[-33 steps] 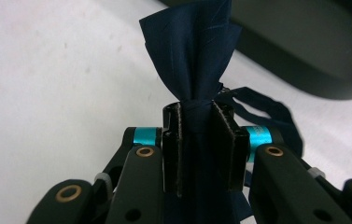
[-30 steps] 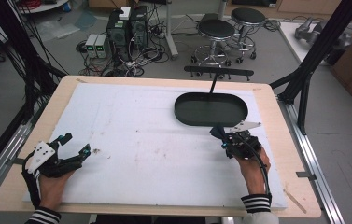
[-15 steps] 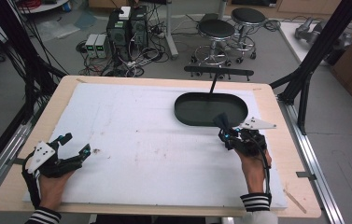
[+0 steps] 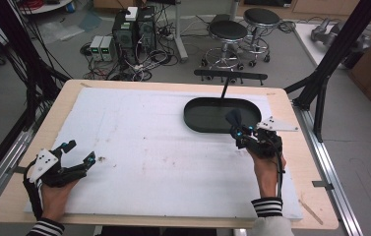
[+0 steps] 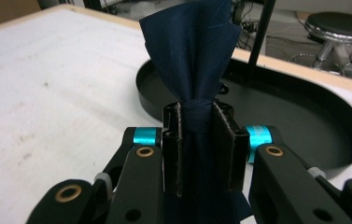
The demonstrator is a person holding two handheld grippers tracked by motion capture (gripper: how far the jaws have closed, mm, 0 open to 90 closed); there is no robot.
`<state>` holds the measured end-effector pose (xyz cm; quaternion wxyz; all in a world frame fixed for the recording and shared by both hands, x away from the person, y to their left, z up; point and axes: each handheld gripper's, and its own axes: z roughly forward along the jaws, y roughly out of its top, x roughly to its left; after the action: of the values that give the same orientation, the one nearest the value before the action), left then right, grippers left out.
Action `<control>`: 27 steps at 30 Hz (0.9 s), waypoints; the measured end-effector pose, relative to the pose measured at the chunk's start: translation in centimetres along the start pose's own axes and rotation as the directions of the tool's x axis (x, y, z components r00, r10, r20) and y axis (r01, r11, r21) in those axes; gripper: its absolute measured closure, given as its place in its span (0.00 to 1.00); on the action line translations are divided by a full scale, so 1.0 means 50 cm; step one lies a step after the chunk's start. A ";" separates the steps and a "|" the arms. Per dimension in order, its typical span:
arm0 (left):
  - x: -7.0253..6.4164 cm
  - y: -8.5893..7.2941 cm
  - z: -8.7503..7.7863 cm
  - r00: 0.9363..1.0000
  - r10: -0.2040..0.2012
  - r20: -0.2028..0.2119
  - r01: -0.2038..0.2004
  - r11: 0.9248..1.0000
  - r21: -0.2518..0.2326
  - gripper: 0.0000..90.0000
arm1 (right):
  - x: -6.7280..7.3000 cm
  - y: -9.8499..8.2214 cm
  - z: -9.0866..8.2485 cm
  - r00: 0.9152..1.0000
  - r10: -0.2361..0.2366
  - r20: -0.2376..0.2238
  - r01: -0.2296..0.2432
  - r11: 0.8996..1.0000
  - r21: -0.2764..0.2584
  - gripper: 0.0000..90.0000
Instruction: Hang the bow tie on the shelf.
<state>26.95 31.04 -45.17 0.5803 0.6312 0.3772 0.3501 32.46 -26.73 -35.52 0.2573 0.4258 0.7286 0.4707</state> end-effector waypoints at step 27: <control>0.001 0.000 -0.001 1.000 -0.008 0.002 0.008 1.000 -0.005 0.19 | 0.008 0.144 0.040 0.998 0.015 0.069 -0.004 0.987 -0.160 0.82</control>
<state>26.95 31.10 -45.18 0.5834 0.6287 0.3784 0.3481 36.53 -24.05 -29.83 0.3135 0.4235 0.6771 0.5137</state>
